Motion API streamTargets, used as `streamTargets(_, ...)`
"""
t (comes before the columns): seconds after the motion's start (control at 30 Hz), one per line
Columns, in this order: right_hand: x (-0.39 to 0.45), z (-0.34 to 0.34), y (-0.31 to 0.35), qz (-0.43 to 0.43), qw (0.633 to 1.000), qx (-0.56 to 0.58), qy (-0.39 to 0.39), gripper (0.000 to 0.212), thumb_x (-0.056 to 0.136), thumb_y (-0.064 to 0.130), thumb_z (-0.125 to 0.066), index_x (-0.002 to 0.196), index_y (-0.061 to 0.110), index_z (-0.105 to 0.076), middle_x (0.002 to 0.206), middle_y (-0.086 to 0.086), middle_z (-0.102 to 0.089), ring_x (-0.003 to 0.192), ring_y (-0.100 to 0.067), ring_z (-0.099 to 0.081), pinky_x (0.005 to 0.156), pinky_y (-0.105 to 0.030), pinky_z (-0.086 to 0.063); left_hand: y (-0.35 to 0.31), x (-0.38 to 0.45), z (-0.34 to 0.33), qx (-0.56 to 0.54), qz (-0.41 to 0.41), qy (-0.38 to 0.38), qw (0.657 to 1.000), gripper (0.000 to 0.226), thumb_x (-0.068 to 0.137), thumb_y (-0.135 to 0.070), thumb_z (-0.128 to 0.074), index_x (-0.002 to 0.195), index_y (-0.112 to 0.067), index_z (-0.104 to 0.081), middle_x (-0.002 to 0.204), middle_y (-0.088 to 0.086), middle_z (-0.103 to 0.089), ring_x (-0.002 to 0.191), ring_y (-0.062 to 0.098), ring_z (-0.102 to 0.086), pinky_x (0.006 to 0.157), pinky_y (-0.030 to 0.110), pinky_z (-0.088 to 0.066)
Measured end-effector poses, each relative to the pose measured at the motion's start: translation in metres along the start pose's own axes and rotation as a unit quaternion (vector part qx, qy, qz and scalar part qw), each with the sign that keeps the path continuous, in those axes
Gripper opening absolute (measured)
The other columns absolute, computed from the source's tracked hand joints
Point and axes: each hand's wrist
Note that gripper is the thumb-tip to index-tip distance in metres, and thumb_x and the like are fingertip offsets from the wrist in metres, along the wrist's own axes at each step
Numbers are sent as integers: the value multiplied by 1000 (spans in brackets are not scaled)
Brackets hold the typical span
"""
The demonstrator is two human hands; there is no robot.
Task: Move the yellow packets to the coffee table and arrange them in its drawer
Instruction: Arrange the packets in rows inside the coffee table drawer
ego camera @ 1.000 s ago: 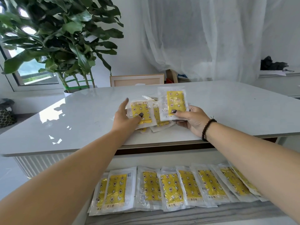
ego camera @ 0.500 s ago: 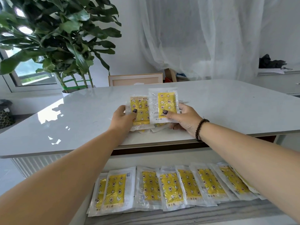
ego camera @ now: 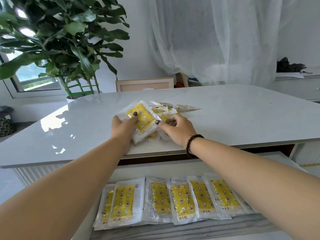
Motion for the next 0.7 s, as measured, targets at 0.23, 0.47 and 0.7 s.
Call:
streamTargets(0.23, 2, -8, 2, -9, 980, -159, -120, 73, 78, 59, -61, 133, 18, -34, 133, -4, -38, 117, -24, -48, 86, -36, -44, -1, 9, 3, -6, 34, -131, 991, 52, 88, -31, -64, 131, -19, -38, 116, 6, -60, 100, 29, -64, 92, 47, -53)
streamTargets(0.47, 8, -13, 2, -11, 940, -339, 45, 91, 74, 80, -41, 146, 28, -25, 148, -11, -34, 132, -35, -37, 107, -48, -31, -2, 1, 3, 27, -17, -124, 992, 66, 96, -22, -52, 148, -47, -21, 142, -5, -49, 90, 19, -64, 76, 35, -55)
streamTargets(0.7, 7, -11, 6, 56, 934, -353, -22, 26, 92, 21, -41, 115, 11, -50, 114, -12, -61, 104, -31, -56, 73, -33, -41, -2, 4, 1, 14, -16, -107, 994, 26, 95, -27, -56, 119, -30, -65, 107, -3, -66, 80, 13, -60, 67, 23, -47)
Point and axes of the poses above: each hand's wrist, its own x-axis towards the middle knuckle, its own z-axis out of the back of the hand, y = z × x
